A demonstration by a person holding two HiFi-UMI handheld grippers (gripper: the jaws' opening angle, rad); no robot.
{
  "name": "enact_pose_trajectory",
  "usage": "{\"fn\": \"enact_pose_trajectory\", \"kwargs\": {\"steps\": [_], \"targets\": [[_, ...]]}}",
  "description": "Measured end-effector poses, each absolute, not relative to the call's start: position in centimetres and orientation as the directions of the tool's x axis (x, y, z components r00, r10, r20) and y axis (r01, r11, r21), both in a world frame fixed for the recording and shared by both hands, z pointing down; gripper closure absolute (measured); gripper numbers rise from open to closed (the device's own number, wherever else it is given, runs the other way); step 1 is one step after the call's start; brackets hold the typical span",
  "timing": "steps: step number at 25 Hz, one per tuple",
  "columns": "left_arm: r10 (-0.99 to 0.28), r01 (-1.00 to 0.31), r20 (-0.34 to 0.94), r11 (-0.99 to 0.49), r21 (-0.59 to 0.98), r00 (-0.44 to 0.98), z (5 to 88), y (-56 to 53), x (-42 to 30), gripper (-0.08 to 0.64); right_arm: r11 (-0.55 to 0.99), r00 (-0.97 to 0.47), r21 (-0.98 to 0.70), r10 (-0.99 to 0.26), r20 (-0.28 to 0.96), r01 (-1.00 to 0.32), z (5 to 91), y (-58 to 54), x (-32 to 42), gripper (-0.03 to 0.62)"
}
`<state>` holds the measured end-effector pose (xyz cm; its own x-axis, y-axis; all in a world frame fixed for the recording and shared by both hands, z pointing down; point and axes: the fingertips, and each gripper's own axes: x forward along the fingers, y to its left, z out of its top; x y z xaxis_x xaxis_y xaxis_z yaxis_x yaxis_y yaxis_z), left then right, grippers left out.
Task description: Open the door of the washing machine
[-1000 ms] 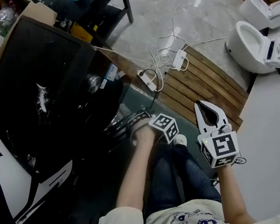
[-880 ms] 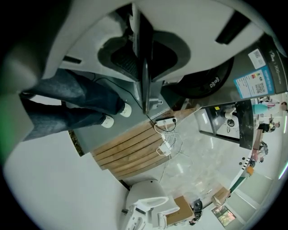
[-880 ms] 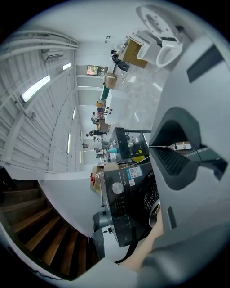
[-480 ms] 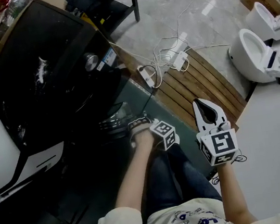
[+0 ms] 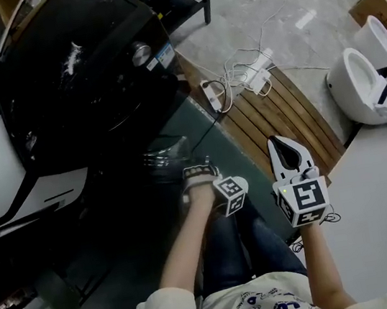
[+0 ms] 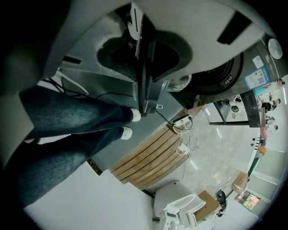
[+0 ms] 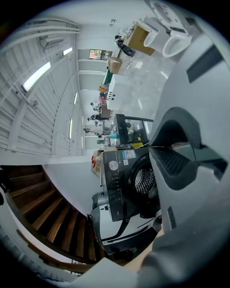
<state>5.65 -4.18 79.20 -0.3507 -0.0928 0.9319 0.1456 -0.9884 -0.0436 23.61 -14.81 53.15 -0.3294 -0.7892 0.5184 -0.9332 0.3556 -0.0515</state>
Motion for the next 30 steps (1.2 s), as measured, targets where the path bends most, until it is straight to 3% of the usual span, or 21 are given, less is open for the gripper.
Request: {"fn": "enact_pose_trajectory", "kwargs": {"steps": [30], "targets": [[-0.204,0.477,0.925,-0.878,-0.028,-0.321,79.3,11.2,-2.0,0.465,0.361,-0.341,-0.071,-0.774,0.533,-0.930,54.2,-4.8,14.7,0.574]]}}
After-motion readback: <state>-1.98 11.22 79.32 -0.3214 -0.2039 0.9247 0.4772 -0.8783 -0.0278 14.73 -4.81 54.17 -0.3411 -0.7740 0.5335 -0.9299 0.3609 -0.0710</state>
